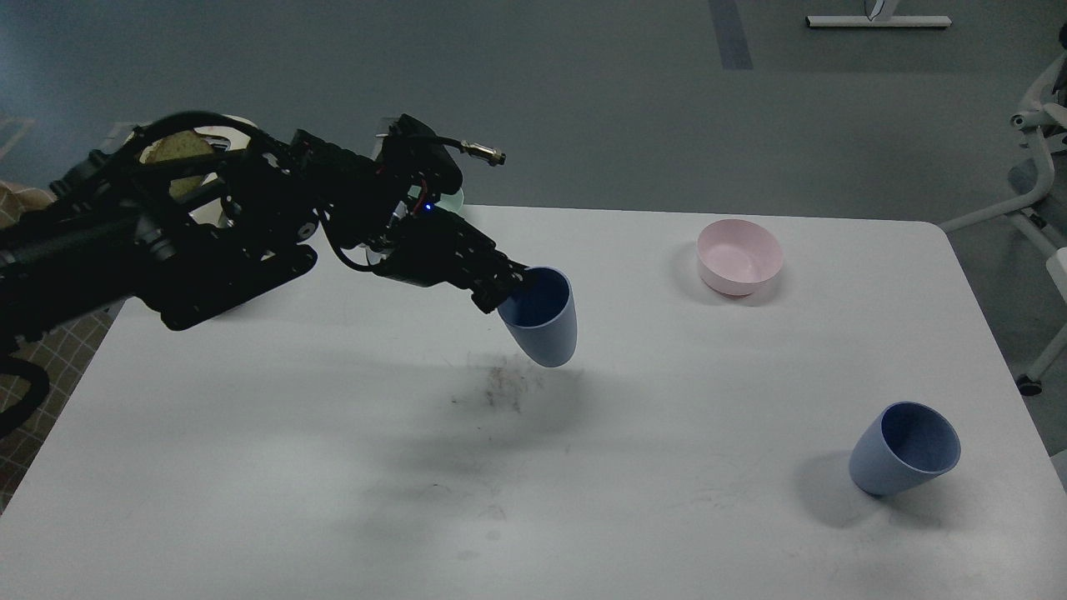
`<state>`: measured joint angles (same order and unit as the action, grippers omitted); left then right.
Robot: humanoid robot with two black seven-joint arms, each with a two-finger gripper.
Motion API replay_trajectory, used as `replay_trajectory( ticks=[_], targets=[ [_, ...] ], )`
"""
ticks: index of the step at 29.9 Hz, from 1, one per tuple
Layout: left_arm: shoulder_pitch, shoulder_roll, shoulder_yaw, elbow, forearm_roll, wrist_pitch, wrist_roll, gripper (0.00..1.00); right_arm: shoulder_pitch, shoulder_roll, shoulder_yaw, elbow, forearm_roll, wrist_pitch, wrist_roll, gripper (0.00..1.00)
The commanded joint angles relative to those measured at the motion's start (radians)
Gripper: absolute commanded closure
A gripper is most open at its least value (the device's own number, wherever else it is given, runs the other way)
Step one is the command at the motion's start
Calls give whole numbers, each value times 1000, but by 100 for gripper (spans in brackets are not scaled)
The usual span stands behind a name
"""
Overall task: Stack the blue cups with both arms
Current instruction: 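Carry the blue cup with the left gripper toward the table center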
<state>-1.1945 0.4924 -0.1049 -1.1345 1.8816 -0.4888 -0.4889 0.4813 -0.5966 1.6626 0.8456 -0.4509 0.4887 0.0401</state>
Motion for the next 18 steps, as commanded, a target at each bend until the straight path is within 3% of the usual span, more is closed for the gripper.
replay_trajectory(
  ticks=[1, 18],
  targets=[
    [-7, -63, 48, 76, 8, 0, 0, 100, -6, 0, 3, 1, 0, 0, 0, 0],
    [-5, -179, 79, 182, 57, 0, 0, 100, -6, 8, 9, 4, 0, 0, 0, 0]
  ],
)
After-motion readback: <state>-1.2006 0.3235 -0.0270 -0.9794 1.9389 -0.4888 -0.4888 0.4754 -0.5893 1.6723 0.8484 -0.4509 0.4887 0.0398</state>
